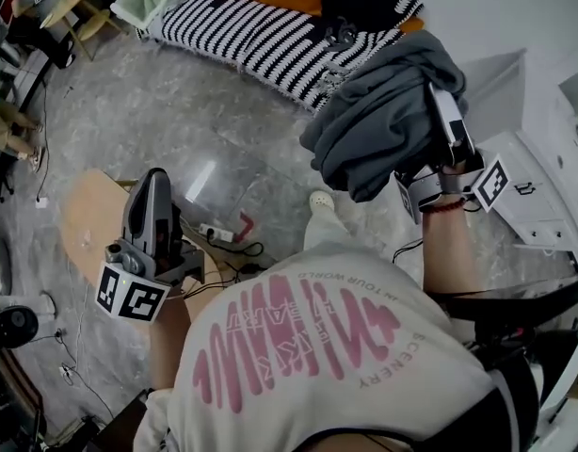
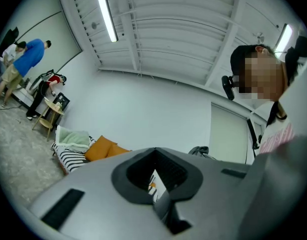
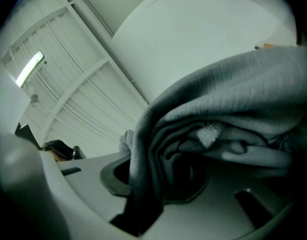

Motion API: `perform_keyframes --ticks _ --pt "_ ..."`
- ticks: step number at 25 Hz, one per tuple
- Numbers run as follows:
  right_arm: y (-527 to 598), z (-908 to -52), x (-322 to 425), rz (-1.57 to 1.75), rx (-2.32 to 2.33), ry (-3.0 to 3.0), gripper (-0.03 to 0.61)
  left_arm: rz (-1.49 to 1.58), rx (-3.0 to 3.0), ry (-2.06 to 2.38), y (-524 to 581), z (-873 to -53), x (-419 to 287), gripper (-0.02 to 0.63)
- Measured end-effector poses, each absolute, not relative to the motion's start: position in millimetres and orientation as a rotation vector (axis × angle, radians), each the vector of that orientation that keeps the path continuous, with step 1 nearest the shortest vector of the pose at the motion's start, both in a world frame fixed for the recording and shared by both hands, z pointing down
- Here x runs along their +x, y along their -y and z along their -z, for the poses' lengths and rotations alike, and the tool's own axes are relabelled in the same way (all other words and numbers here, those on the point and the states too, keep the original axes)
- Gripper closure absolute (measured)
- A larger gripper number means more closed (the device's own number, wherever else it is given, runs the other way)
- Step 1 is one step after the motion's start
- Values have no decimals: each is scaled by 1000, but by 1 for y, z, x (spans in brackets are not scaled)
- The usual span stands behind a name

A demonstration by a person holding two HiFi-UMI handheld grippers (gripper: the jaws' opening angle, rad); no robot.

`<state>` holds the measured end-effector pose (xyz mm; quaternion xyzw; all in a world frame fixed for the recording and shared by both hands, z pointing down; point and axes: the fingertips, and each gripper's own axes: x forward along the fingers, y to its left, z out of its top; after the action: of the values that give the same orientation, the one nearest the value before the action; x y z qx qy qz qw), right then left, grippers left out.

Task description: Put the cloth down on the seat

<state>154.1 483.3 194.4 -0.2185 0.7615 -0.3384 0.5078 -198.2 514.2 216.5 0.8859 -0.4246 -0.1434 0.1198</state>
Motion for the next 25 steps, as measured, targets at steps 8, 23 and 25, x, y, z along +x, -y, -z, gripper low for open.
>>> perform_keyframes --ticks 8,23,25 --pt "-397 -202 169 837 -468 -1894 471 379 2573 1213 -450 -224 -165 604" --pt "-300 -206 207 886 -481 -1986 471 428 2563 1222 -362 -221 -103 604" --pt "-283 -207 204 892 -465 -1995 471 418 2555 1213 -348 -226 -98 604"
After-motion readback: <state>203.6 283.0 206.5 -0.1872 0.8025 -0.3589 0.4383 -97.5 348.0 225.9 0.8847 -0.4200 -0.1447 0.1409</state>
